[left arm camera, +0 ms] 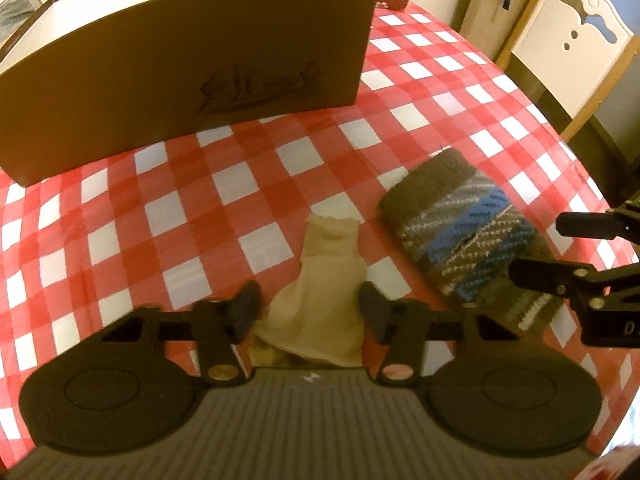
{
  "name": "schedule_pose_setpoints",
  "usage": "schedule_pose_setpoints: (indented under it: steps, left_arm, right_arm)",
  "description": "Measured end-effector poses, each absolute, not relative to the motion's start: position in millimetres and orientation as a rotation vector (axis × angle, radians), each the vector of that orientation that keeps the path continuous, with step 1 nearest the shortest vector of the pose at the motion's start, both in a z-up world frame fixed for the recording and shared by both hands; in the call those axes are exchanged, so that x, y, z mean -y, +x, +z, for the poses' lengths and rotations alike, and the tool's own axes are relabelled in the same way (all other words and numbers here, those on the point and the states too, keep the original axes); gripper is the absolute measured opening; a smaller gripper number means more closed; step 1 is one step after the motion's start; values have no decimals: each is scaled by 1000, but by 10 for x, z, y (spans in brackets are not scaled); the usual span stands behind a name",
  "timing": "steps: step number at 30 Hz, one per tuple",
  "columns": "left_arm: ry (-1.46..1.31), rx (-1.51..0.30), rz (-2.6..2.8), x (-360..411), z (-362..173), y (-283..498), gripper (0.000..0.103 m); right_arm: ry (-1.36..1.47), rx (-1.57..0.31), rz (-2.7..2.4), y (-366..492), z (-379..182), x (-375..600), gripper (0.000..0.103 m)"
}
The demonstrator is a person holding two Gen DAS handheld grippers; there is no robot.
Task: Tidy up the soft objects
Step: 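Grasp the striped knit sock with the right tool while the left tool grasps the beige sock, then lift and carry the beige sock and striped sock over the brown box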
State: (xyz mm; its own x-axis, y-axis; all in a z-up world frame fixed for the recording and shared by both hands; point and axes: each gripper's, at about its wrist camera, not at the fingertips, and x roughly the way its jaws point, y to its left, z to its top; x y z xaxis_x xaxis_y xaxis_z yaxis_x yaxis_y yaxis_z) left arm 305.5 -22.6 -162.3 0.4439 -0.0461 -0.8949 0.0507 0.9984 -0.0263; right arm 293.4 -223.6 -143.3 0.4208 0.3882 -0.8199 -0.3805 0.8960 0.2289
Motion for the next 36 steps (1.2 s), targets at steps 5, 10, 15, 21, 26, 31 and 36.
schedule_pose_setpoints:
  steps: [5, 10, 15, 21, 26, 31, 36]
  left_arm:
    - [-8, -1104, -72, 212, -1612, 3034, 24]
    - [-24, -1101, -32, 123, -1582, 2972, 15]
    - [-67, -1112, 42, -91, -1573, 2862, 15]
    - [-99, -1118, 111, -304, -1546, 2752, 15]
    - [-114, -1123, 129, -357, -1539, 2681, 15]
    - [-116, -1125, 130, -362, -1536, 2647, 15]
    - [-118, -1124, 128, -369, -1534, 2630, 15]
  right_arm:
    - [3, -1034, 507, 2947, -1454, 2190, 77]
    - [-14, -1045, 544, 2965, -1486, 2130, 77]
    - [-19, -1051, 567, 3035, -1537, 2048, 77]
    - [-39, -1055, 588, 3107, -1610, 1933, 79]
    - [-108, -1038, 624, 3058, -1645, 1757, 79]
    - [-181, -1018, 624, 2999, -1695, 1633, 79]
    - [-188, -1013, 614, 2996, -1700, 1617, 69]
